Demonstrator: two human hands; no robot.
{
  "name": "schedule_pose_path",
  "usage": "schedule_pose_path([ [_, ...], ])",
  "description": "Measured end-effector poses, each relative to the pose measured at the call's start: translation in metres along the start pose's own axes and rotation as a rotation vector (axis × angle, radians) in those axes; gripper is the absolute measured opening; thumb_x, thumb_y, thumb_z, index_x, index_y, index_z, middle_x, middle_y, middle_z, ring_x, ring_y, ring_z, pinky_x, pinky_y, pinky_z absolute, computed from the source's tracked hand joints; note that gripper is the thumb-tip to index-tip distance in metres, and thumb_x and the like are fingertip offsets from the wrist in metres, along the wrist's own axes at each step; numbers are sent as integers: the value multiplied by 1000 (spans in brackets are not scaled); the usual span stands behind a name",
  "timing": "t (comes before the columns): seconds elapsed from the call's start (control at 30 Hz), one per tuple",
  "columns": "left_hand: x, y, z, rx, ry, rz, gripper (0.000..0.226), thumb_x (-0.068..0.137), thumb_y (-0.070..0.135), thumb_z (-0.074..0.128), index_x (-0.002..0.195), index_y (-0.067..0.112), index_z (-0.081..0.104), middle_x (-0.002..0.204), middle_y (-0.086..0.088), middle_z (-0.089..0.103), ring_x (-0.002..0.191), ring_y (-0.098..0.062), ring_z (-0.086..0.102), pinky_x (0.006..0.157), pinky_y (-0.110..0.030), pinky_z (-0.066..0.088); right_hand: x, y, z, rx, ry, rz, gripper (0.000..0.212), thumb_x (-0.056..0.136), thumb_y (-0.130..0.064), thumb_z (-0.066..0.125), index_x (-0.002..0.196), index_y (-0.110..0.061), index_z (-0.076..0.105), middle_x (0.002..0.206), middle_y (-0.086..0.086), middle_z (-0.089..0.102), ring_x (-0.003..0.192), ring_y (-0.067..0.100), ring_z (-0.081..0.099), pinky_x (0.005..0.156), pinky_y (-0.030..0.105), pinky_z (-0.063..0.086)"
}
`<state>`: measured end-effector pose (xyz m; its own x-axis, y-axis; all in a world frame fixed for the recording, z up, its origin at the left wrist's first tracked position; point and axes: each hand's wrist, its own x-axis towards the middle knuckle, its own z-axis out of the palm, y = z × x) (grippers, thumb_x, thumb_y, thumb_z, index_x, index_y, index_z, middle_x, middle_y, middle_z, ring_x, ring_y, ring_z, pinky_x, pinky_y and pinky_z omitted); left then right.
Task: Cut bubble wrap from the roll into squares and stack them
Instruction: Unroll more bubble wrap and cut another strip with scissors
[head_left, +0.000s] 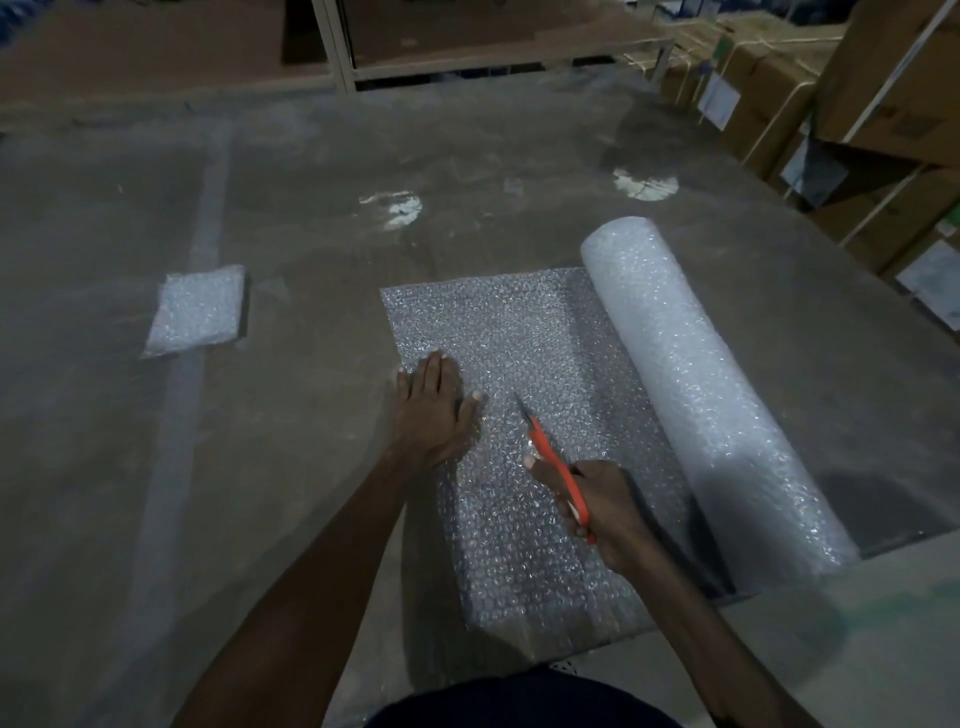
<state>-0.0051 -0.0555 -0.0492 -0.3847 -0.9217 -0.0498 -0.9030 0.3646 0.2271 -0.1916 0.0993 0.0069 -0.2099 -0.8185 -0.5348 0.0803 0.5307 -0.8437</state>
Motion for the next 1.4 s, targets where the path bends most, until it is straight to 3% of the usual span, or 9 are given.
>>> schedule_pose_path([
  [0.23,9,-11,3,-38,-11,12,84,98,62,8,158,4,10,166,-17,6,153,-31,4,124,-51,5,7,-9,4,23,2,19,38,79,-36,85,70,-7,63,50,3,52,38,13,40,42,21,32],
  [0.77,11,-15,11,-40,-1,1,87,96,67,2,159,7,5,167,-13,2,154,-27,0,124,-50,5,18,-17,8,6,20,17,38,78,-36,86,77,-4,64,53,5,53,39,13,41,40,21,33],
  [0.93,10,-14,11,-42,-1,-4,84,97,66,4,159,8,4,167,-12,0,154,-26,-1,124,-50,4,27,-19,11,-20,7,13,39,77,-38,87,66,-11,61,51,4,52,40,14,38,42,21,30],
  [1.4,10,-13,10,-64,8,4,82,98,62,9,159,6,6,167,-13,1,154,-26,-2,124,-48,3,37,-26,15,0,10,-1,38,78,-34,86,64,-9,61,49,3,53,35,12,39,38,18,30],
])
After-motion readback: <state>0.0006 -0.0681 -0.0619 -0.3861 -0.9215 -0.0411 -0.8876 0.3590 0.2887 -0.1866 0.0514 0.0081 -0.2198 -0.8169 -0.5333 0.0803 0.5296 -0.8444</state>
